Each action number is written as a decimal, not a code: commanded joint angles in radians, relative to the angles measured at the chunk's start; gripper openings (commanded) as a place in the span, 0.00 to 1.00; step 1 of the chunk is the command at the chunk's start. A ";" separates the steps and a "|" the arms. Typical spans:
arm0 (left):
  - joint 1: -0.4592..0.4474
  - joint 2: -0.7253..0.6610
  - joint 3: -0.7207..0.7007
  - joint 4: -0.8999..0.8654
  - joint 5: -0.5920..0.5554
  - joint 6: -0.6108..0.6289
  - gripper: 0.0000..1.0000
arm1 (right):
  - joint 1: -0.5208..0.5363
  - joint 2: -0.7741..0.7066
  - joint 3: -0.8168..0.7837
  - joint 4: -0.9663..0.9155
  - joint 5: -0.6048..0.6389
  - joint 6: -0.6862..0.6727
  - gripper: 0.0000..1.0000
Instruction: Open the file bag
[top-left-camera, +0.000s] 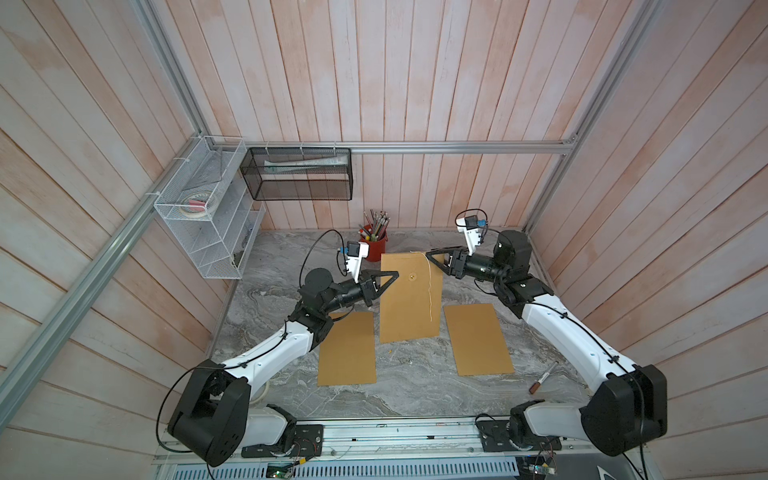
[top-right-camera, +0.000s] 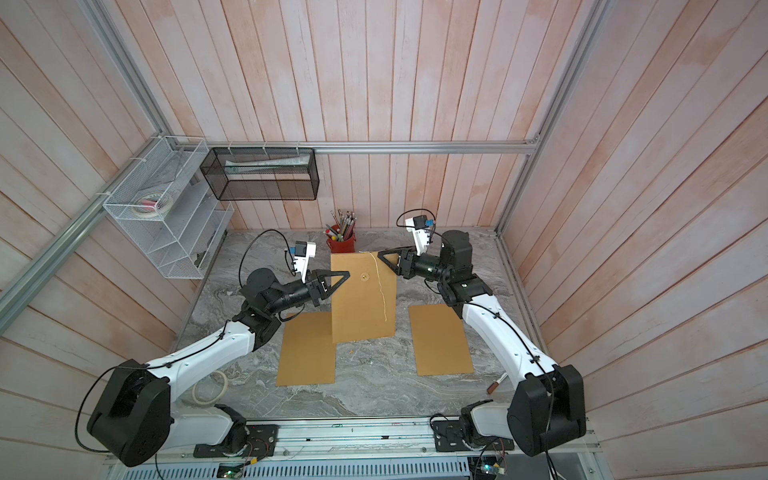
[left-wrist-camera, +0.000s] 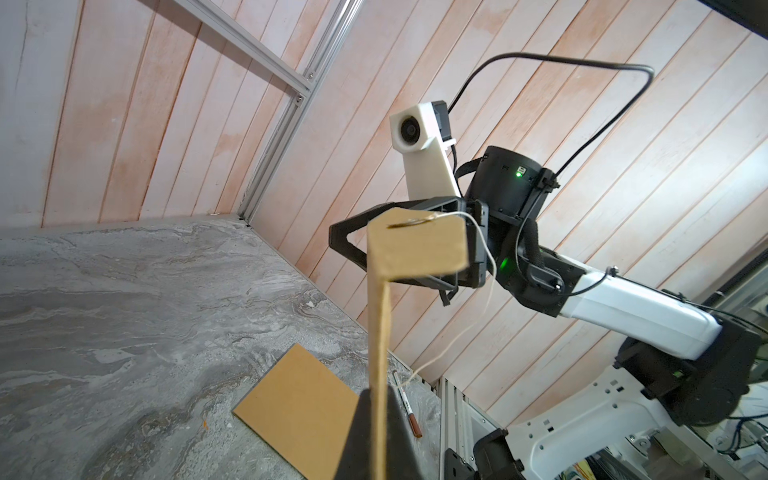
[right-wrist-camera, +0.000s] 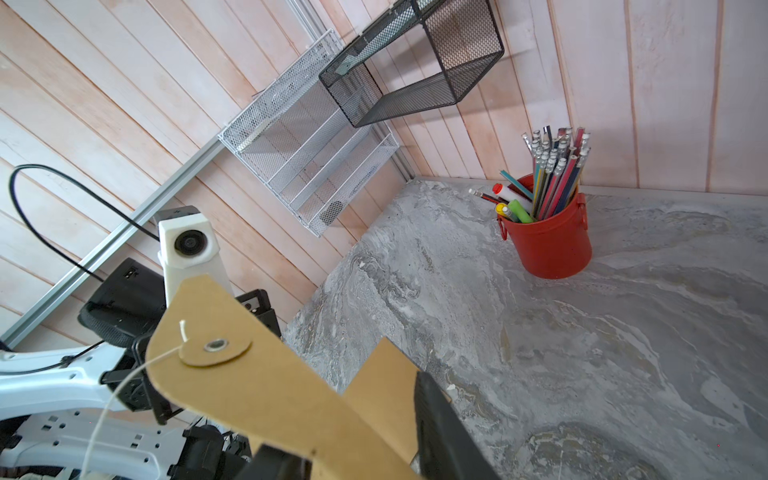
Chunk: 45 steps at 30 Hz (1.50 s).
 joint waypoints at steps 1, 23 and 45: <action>-0.012 0.028 -0.018 0.009 0.081 -0.013 0.00 | -0.004 -0.031 -0.014 0.104 -0.074 0.035 0.37; -0.012 0.054 -0.023 0.029 0.089 -0.022 0.00 | -0.029 -0.047 -0.049 0.215 -0.183 0.117 0.00; 0.028 0.157 0.115 0.295 0.068 -0.205 0.29 | -0.028 -0.046 -0.083 0.153 -0.216 0.051 0.00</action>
